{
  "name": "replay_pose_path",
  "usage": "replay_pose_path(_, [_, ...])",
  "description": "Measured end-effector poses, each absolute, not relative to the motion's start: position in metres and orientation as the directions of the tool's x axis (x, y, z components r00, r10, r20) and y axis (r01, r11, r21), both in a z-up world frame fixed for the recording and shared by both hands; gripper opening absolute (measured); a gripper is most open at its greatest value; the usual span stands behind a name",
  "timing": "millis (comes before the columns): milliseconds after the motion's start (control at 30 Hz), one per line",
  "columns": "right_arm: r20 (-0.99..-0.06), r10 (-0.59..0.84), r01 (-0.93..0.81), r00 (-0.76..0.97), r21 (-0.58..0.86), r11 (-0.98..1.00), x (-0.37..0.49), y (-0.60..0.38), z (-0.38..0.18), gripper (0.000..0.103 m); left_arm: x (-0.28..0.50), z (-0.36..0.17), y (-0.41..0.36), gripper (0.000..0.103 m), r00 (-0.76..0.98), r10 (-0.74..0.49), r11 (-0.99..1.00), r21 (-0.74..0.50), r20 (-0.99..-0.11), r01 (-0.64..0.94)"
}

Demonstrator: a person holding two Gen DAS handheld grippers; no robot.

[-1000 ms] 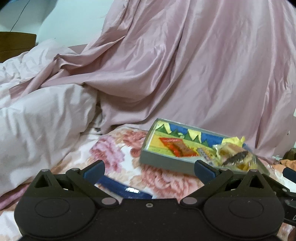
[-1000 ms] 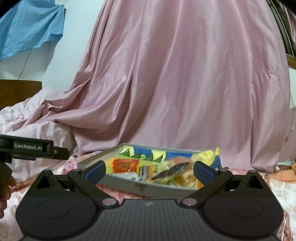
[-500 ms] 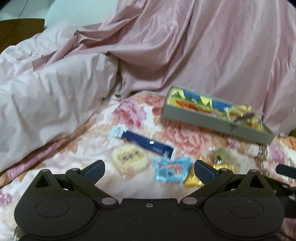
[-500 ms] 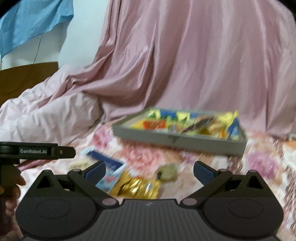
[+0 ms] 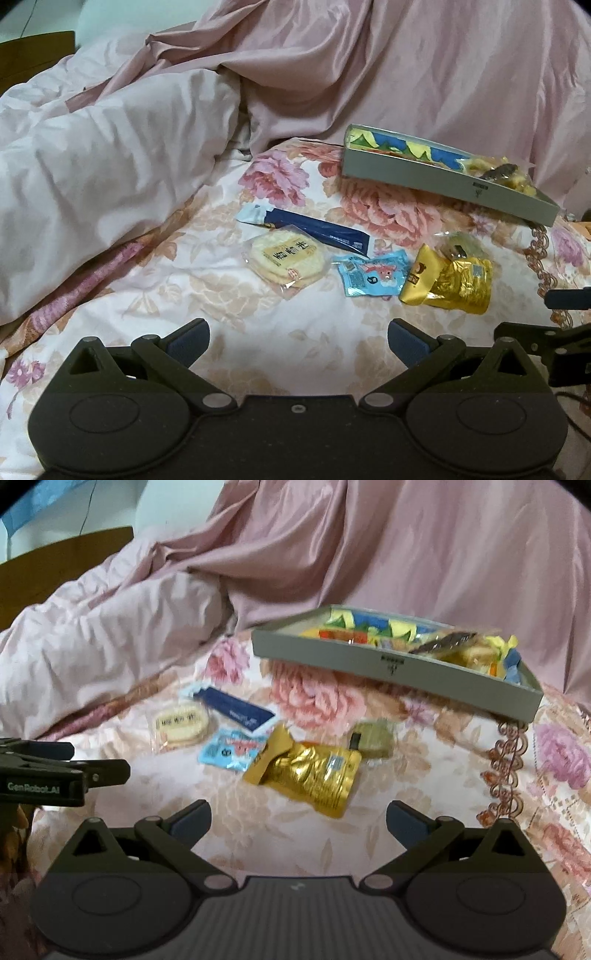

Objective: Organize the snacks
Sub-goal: 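Withdraw both tools from the box back toward the loose snacks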

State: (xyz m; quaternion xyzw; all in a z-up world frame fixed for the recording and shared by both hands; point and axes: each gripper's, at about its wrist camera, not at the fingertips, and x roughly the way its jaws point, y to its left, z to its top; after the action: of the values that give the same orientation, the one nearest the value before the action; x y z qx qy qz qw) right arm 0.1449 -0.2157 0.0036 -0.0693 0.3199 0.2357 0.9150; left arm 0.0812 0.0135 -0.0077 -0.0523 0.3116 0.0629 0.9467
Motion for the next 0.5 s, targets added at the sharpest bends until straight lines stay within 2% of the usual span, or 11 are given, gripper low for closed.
replay_pose_path(200, [-0.664, 0.374, -0.484, 0.647, 0.020, 0.875, 0.151, -0.210, -0.003, 0.103, 0.088, -0.011, 0.012, 0.102, 0.794, 0.050, 0.990, -0.075, -0.606, -0.119])
replay_pose_path(500, [-0.684, 0.362, -0.476, 0.634, 0.024, 0.879, 0.161, -0.208, -0.005, 0.103, 0.108, -0.011, 0.007, 0.102, 0.793, 0.010, 0.998, -0.049, -0.609, -0.051])
